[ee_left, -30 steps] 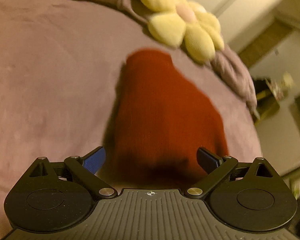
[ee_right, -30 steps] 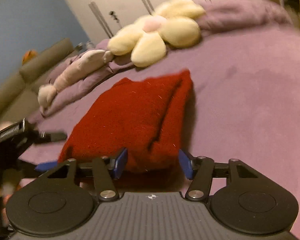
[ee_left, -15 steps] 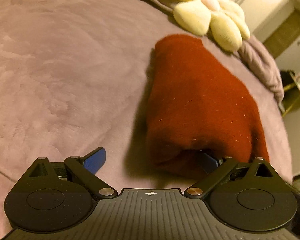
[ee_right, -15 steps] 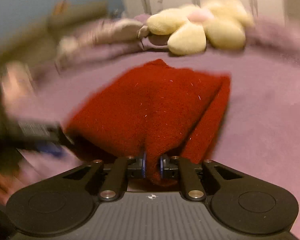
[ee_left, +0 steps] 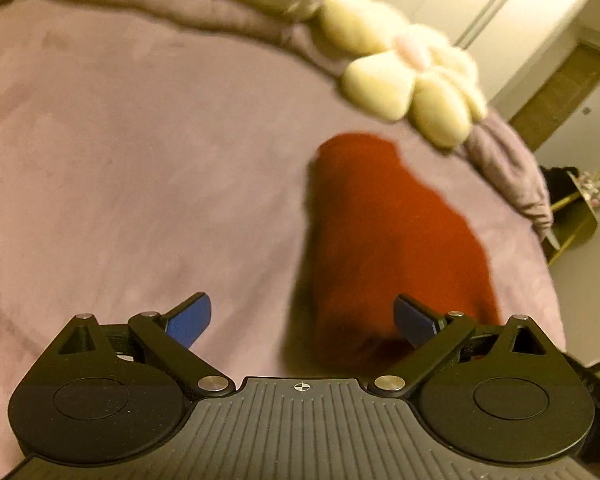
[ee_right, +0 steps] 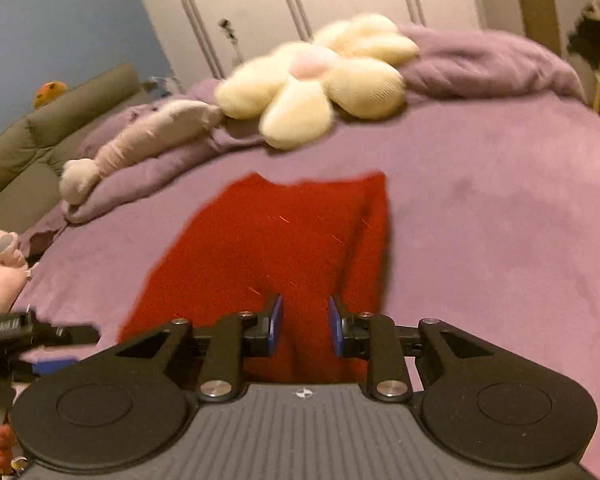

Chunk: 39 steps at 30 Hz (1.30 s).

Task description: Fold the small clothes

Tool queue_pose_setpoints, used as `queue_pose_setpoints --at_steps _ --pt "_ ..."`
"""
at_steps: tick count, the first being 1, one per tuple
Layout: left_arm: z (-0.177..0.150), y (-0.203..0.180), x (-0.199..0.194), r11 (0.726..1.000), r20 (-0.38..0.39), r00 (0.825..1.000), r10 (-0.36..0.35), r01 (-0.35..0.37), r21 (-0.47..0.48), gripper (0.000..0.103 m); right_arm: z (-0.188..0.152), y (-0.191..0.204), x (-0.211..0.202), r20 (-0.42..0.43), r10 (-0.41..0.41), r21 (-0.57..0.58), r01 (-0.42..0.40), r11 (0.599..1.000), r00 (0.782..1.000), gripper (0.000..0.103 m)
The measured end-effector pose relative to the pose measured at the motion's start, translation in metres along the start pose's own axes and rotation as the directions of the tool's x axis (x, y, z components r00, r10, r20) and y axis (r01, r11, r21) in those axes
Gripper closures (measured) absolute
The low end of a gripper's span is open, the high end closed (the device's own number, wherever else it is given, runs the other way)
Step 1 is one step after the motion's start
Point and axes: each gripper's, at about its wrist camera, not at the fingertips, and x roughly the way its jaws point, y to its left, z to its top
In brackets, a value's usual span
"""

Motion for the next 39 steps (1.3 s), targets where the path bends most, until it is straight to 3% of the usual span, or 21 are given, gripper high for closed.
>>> queue_pose_setpoints --at_steps 3,6,26,28,32,34,37,39 --pt "0.005 -0.02 0.018 0.997 0.007 1.0 0.021 -0.022 0.069 0.002 0.008 0.014 0.02 -0.033 0.003 -0.05 -0.005 0.999 0.999 0.08" --pt "0.0 -0.026 0.044 0.985 -0.049 0.993 0.112 -0.104 0.134 0.001 -0.001 0.012 0.045 -0.133 -0.107 -0.061 0.099 0.993 0.985 0.093" --pt "-0.018 -0.022 0.049 0.976 -0.039 0.99 0.136 -0.127 0.177 0.0 -0.01 0.017 0.073 -0.251 -0.22 -0.228 0.164 0.96 0.943 0.093" --pt "-0.017 -0.022 0.042 0.974 -0.028 0.988 0.151 -0.144 0.173 0.0 -0.003 0.026 0.059 -0.24 -0.21 -0.208 0.161 0.965 0.948 0.09" --pt "-0.017 -0.018 0.037 0.977 -0.033 0.988 0.15 -0.143 0.157 0.0 0.003 0.043 0.037 -0.213 -0.096 -0.148 0.065 0.987 0.972 0.085" --pt "-0.017 -0.017 0.038 0.979 -0.041 0.988 0.15 -0.143 0.148 0.0 0.001 0.048 0.044 -0.24 -0.078 -0.127 0.048 0.991 0.968 0.085" --pt "-0.019 -0.018 0.039 0.978 -0.046 0.988 0.146 -0.137 0.158 0.0 -0.006 0.045 0.064 -0.271 -0.153 -0.139 0.119 0.983 0.95 0.084" --pt "-0.019 -0.019 0.041 0.977 -0.051 0.989 0.142 -0.132 0.165 0.0 -0.007 0.039 0.074 -0.299 -0.154 -0.109 0.126 0.986 0.942 0.083"
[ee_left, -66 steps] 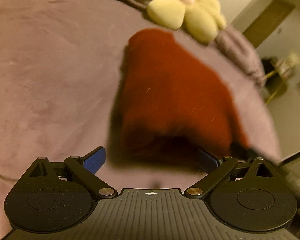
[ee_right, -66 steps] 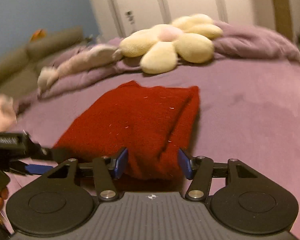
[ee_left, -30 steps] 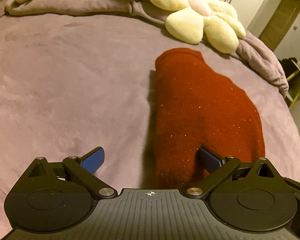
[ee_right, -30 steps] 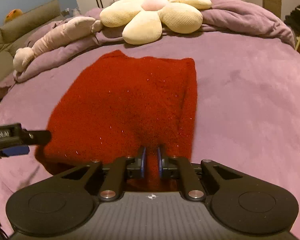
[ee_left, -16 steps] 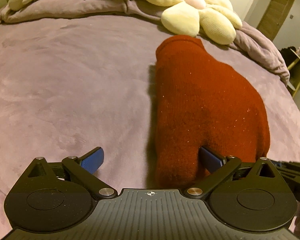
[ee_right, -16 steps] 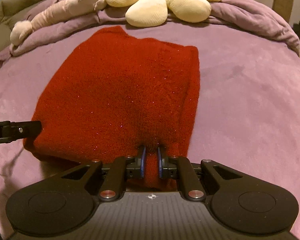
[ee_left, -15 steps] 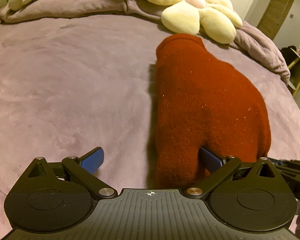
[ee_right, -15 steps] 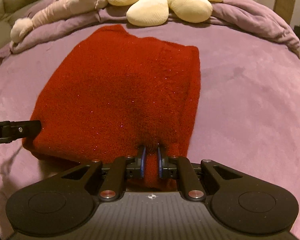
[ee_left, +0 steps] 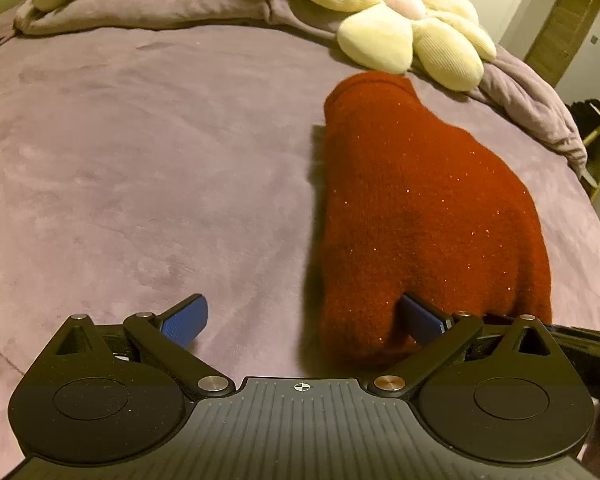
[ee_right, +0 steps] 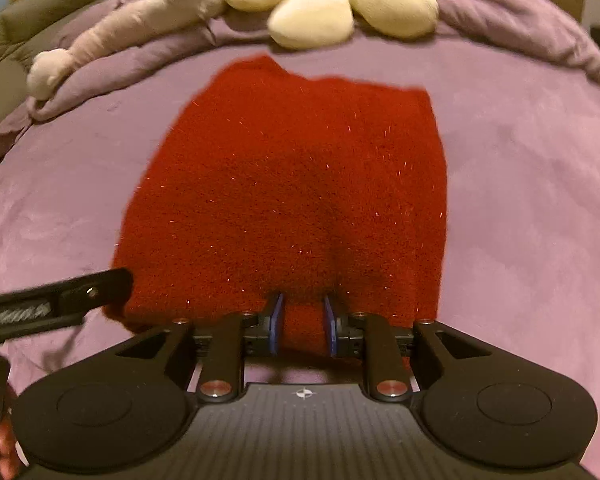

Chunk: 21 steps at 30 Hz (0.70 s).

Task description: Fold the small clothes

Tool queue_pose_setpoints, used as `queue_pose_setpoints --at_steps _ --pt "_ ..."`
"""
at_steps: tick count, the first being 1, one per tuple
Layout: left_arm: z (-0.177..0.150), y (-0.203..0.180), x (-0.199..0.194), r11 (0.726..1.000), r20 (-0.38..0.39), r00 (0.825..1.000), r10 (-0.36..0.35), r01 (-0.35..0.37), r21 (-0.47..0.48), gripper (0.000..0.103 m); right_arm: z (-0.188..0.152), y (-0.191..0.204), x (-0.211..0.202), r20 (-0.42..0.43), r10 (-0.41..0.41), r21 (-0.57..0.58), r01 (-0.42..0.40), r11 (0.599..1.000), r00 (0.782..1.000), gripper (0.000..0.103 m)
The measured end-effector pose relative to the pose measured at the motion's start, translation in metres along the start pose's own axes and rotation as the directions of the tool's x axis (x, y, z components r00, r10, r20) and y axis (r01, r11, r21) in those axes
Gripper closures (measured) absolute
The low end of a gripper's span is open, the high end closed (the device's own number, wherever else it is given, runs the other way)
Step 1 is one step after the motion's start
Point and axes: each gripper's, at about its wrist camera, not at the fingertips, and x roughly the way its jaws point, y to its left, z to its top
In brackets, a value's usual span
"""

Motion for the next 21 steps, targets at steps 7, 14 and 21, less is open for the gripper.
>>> queue_pose_setpoints --at_steps 7,14,21 --pt "0.009 -0.001 -0.019 1.0 0.032 0.999 -0.016 0.016 -0.013 0.0 0.011 0.0 -0.008 -0.017 0.022 -0.054 -0.023 0.998 1.0 0.083" --pt "0.07 -0.029 -0.014 1.0 0.078 0.997 0.006 -0.009 0.028 0.0 0.071 -0.03 -0.03 0.105 0.054 0.099 -0.065 0.993 0.993 0.079" --pt "0.118 -0.075 0.063 0.975 -0.008 0.99 0.143 -0.14 0.171 0.0 0.128 -0.034 0.042 -0.013 -0.027 0.127 0.028 0.992 1.0 0.079"
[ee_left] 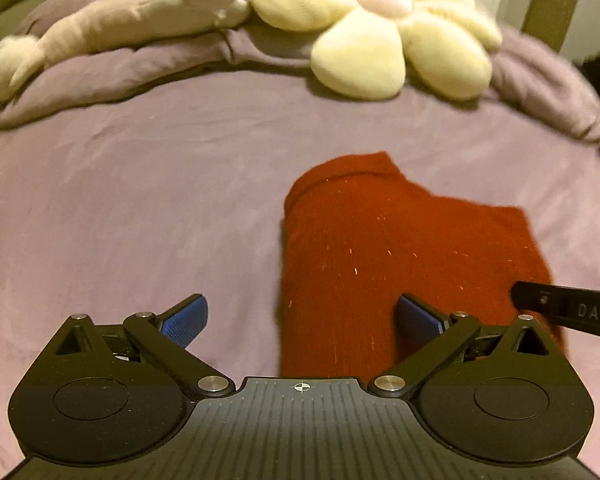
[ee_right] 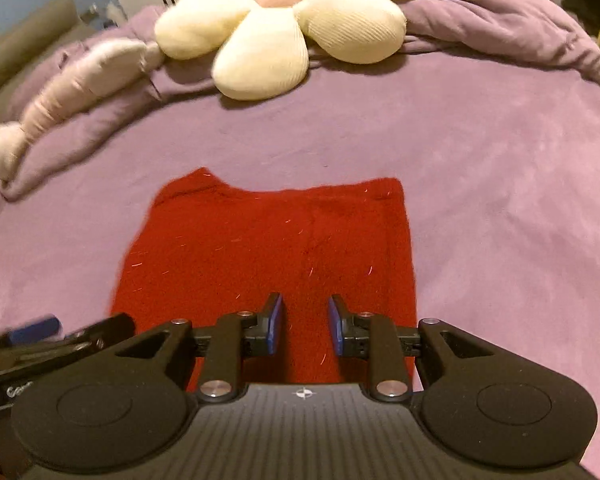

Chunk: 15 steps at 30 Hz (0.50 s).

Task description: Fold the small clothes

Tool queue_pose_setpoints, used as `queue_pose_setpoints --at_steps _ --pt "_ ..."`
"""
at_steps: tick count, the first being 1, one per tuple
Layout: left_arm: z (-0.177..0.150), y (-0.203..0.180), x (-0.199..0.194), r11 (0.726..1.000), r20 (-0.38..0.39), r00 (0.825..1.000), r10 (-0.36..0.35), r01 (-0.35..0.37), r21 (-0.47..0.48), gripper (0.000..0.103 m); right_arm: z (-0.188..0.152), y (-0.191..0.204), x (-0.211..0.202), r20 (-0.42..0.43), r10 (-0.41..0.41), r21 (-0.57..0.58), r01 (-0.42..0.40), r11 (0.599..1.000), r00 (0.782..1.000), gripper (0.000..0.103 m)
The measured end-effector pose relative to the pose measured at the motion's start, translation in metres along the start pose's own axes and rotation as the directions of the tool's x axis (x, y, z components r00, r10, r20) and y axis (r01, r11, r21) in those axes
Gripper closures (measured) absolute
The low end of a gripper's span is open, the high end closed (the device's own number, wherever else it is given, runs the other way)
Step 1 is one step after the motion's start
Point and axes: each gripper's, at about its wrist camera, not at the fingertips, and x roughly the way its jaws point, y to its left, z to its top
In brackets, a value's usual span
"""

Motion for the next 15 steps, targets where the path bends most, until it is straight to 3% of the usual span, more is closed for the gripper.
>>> queue_pose_setpoints --at_steps 6,12,15 --pt "-0.001 -0.023 0.032 0.998 0.012 1.0 -0.002 0.001 0.058 0.0 -0.002 -0.016 0.037 -0.074 0.003 0.022 -0.001 1.0 0.997 0.079" --pt "-0.008 -0.033 0.033 0.996 0.046 0.999 0.021 -0.025 0.088 0.0 -0.009 -0.019 0.042 -0.027 -0.008 -0.027 0.007 1.0 1.0 0.079" --pt "-0.011 -0.03 0.013 0.992 0.057 0.998 0.026 -0.033 0.121 0.0 -0.017 -0.002 0.014 0.029 -0.031 -0.102 0.034 0.994 0.999 0.075"
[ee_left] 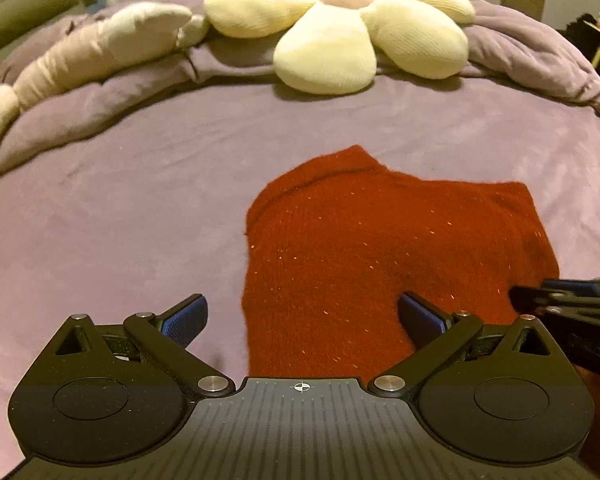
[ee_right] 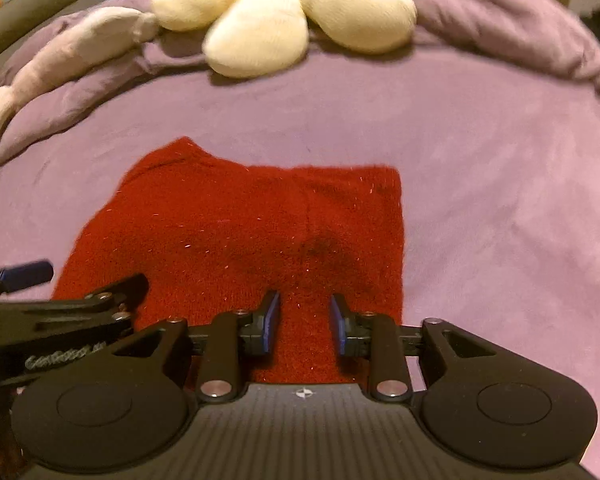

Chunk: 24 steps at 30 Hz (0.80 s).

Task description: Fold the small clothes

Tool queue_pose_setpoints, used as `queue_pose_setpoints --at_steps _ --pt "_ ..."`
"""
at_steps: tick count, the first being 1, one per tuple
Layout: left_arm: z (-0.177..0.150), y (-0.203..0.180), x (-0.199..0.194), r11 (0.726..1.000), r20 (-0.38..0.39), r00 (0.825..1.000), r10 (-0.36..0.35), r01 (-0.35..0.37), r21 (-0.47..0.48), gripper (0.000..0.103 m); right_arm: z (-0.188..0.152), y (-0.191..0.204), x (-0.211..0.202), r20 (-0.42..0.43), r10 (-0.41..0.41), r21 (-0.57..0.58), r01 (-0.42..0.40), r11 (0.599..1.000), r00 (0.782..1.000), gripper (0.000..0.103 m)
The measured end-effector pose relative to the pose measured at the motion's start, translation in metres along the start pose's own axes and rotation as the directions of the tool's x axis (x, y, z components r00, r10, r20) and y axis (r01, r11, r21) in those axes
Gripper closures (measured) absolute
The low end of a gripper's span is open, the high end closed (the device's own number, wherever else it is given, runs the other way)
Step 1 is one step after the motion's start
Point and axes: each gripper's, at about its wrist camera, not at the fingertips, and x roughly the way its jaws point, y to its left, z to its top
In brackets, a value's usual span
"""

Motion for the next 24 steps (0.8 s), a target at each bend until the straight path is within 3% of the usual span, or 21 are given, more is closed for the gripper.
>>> queue_pose_setpoints --at_steps 4,10,12,17,20,24 --pt "-0.011 0.009 -0.025 0.999 0.002 0.999 -0.047 0.047 0.004 0.0 -0.028 0.011 -0.046 0.06 0.033 -0.02 -0.032 0.999 0.998 0.073" --pt "-0.028 0.01 -0.033 0.998 0.007 0.998 -0.065 0.065 -0.01 0.0 -0.051 0.003 -0.034 -0.028 -0.019 -0.023 0.019 1.0 0.999 0.062" --pt "-0.032 0.011 -0.028 0.998 0.008 0.998 -0.063 0.064 -0.028 0.0 -0.05 0.006 -0.024 -0.035 -0.063 -0.048 0.062 0.997 0.997 0.044" --pt "-0.037 0.027 -0.029 0.987 0.01 0.994 -0.111 0.111 -0.113 0.0 -0.054 -0.001 -0.015 0.015 -0.102 -0.039 0.102 0.994 0.995 0.018" --pt "-0.043 0.039 -0.047 0.98 0.002 0.99 -0.14 0.139 -0.142 0.0 -0.082 -0.015 -0.04 0.121 -0.073 -0.025 0.076 0.997 0.99 0.016" --pt "-0.065 0.042 -0.082 0.99 0.012 0.997 -0.082 0.083 -0.117 0.0 -0.128 -0.021 -0.084 0.103 -0.03 0.033 0.026 0.999 0.994 0.015"
